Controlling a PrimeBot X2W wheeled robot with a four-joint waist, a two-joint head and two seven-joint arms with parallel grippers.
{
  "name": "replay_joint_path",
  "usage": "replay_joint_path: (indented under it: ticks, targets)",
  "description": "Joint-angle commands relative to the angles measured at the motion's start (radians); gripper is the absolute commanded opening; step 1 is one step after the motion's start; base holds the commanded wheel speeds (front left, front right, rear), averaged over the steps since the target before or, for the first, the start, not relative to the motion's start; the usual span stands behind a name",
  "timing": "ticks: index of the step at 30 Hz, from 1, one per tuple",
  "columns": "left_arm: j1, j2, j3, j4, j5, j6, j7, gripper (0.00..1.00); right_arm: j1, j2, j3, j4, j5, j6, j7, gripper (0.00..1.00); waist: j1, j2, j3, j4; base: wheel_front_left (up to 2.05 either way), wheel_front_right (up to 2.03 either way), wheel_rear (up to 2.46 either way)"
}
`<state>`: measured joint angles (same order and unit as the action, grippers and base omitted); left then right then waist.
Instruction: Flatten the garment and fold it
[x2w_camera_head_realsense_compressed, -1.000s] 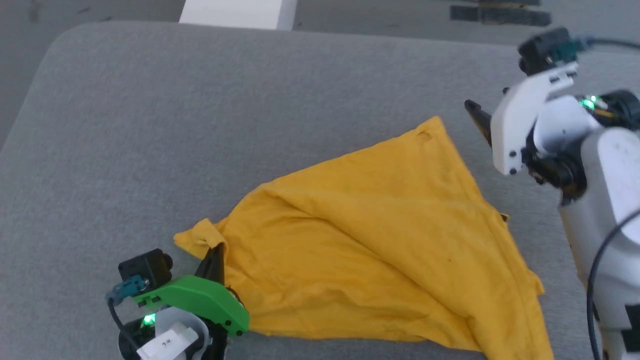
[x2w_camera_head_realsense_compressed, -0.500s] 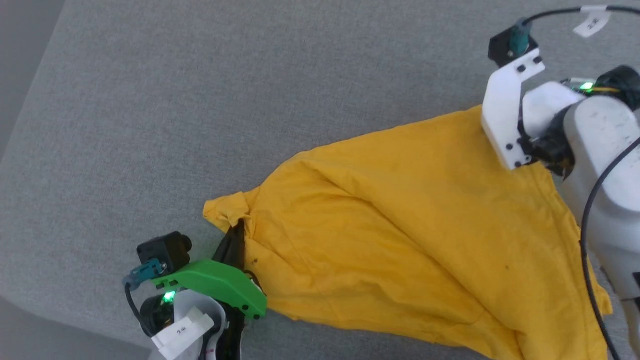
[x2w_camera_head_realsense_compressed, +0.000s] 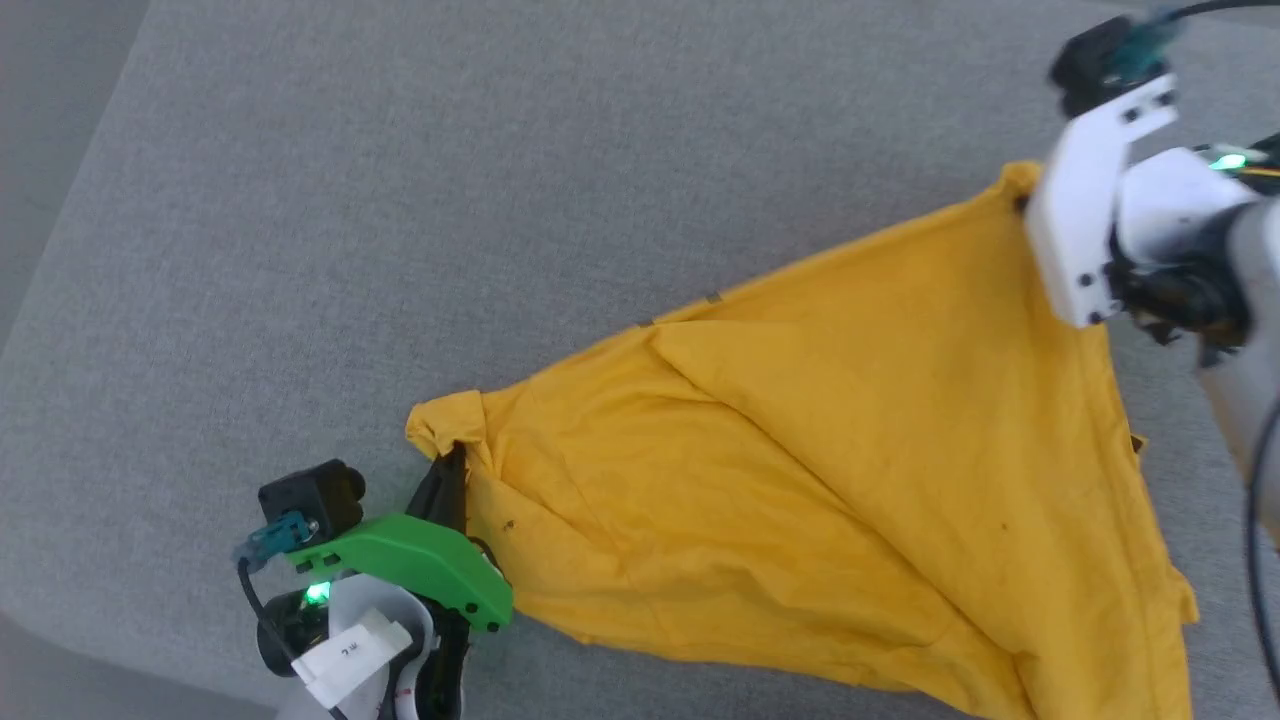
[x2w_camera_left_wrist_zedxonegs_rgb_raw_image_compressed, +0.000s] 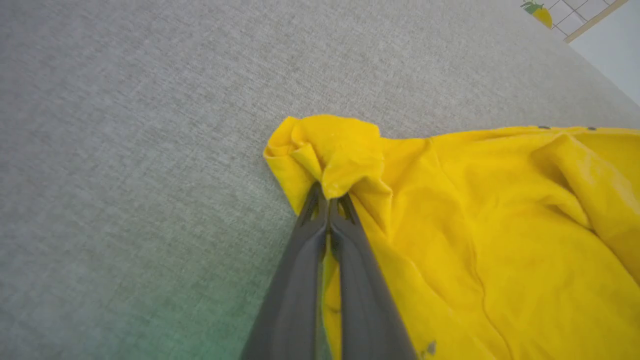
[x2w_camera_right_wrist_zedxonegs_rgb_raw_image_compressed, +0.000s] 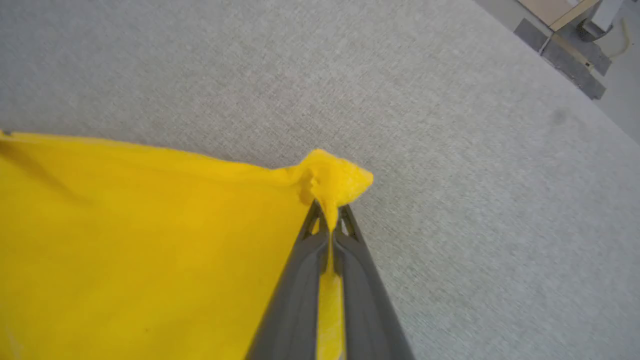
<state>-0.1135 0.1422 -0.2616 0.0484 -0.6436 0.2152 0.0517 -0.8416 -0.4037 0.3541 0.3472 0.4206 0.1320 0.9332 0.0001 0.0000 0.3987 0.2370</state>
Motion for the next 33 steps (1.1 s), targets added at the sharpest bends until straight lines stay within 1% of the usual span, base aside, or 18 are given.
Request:
replay_joint_path:
  ticks: [1,3,6,10,13,15,18,20,22,25,27,29,30,33]
  targets:
    - [-0.012,0.013,0.004,0.002,0.007,0.001,0.003,0.00,0.030,-0.024,-0.027,-0.044,0.027,-0.001,-0.030,0.00,-0.0001,0.0000,-0.070,-0.051,0.00,0.00,0.00]
    - [-0.007,0.021,0.004,0.000,0.008,0.004,0.011,0.00,0.082,-0.040,-0.079,-0.117,0.075,-0.001,-0.072,0.00,-0.0001,0.0000,-0.102,-0.071,0.00,0.00,0.00]
    - [0.009,0.032,0.011,-0.009,0.006,0.013,0.020,0.00,0.191,-0.062,-0.153,-0.227,0.122,-0.001,-0.094,0.00,-0.0001,0.0000,-0.140,-0.105,0.00,0.00,0.00]
    - [0.043,0.040,0.017,-0.022,-0.003,0.023,0.031,0.00,0.405,-0.045,-0.269,-0.361,0.186,-0.001,-0.083,0.00,-0.0001,0.0000,-0.197,-0.149,0.00,0.00,0.00]
    - [0.076,0.045,0.024,-0.032,-0.012,0.031,0.033,0.00,0.587,0.006,-0.348,-0.449,0.225,-0.001,-0.052,0.00,-0.0001,0.0000,-0.234,-0.180,0.00,0.00,0.00]
    - [0.097,0.040,0.030,-0.044,-0.030,0.024,0.029,0.00,0.693,0.049,-0.391,-0.494,0.246,-0.001,-0.032,0.00,-0.0001,0.0000,-0.254,-0.197,0.00,0.00,0.00]
    - [0.135,0.030,0.041,-0.053,-0.057,0.020,0.020,0.00,0.827,0.119,-0.428,-0.536,0.269,-0.001,0.003,0.00,-0.0001,0.0000,-0.281,-0.217,0.00,0.00,0.00]
    - [0.154,0.023,0.053,-0.055,-0.074,0.023,0.013,0.00,0.883,0.159,-0.442,-0.561,0.282,-0.001,0.010,0.00,-0.0001,0.0000,-0.294,-0.224,0.00,0.00,0.00]
    - [0.164,0.015,0.063,-0.058,-0.090,0.022,0.007,0.00,0.906,0.176,-0.445,-0.569,0.282,-0.001,0.006,0.00,-0.0001,0.0000,-0.304,-0.229,0.00,0.00,0.00]
    - [0.147,0.009,0.076,-0.065,-0.115,0.008,0.007,0.00,0.873,0.172,-0.444,-0.569,0.273,-0.001,-0.026,0.00,-0.0001,0.0000,-0.310,-0.233,0.00,0.00,0.00]
    - [0.111,0.025,0.083,-0.064,-0.124,-0.009,0.018,0.00,0.812,0.183,-0.439,-0.554,0.291,-0.001,-0.036,0.00,-0.0001,0.0000,-0.312,-0.237,0.00,0.00,0.00]
    - [0.048,0.048,0.090,-0.064,-0.129,-0.027,0.041,0.00,0.728,0.157,-0.418,-0.538,0.284,-0.001,-0.023,0.00,-0.0001,0.0000,-0.309,-0.240,0.00,0.00,0.00]
    - [0.000,0.069,0.090,-0.063,-0.121,-0.034,0.058,0.00,0.676,0.144,-0.404,-0.525,0.283,-0.001,-0.009,0.00,-0.0001,0.0000,-0.305,-0.240,0.00,0.00,0.00]
    - [-0.157,0.104,0.093,-0.050,-0.124,-0.060,0.108,0.00,0.520,0.124,-0.393,-0.480,0.285,-0.001,0.027,0.00,-0.0001,0.0000,-0.293,-0.234,0.00,0.00,0.00]
